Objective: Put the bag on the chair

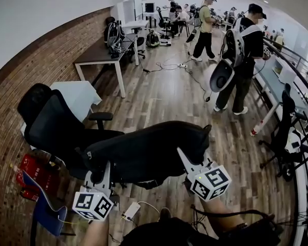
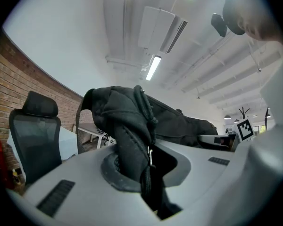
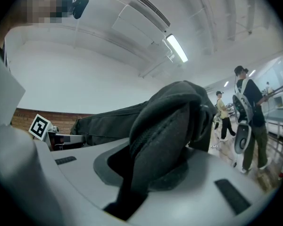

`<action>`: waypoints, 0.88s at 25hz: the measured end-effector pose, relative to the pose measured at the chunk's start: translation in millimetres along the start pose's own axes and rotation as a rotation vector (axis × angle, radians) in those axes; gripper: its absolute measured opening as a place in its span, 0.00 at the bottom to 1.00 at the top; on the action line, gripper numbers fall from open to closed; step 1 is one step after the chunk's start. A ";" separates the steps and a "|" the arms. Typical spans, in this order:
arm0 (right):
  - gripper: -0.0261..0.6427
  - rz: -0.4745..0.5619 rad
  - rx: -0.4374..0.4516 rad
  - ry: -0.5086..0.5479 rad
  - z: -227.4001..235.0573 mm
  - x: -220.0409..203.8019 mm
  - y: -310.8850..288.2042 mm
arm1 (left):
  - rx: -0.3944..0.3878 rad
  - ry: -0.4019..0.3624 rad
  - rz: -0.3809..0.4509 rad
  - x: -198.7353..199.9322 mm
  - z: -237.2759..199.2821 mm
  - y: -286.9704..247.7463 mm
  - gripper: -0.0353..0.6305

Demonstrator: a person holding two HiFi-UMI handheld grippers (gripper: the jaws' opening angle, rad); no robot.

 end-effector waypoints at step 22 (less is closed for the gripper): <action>0.15 -0.004 0.073 -0.043 85.8 12.5 -52.6 | 0.087 -0.046 -0.003 2.6 24.0 -81.0 0.13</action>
Point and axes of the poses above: the fingertips, and each gripper's own axes: y backward along the fingers, z to its right, x out of its top, the point moved 9 cm from there along y, backward along the fingers, and after that the axes turned 3 degrees about y, right-handed, at the moved point
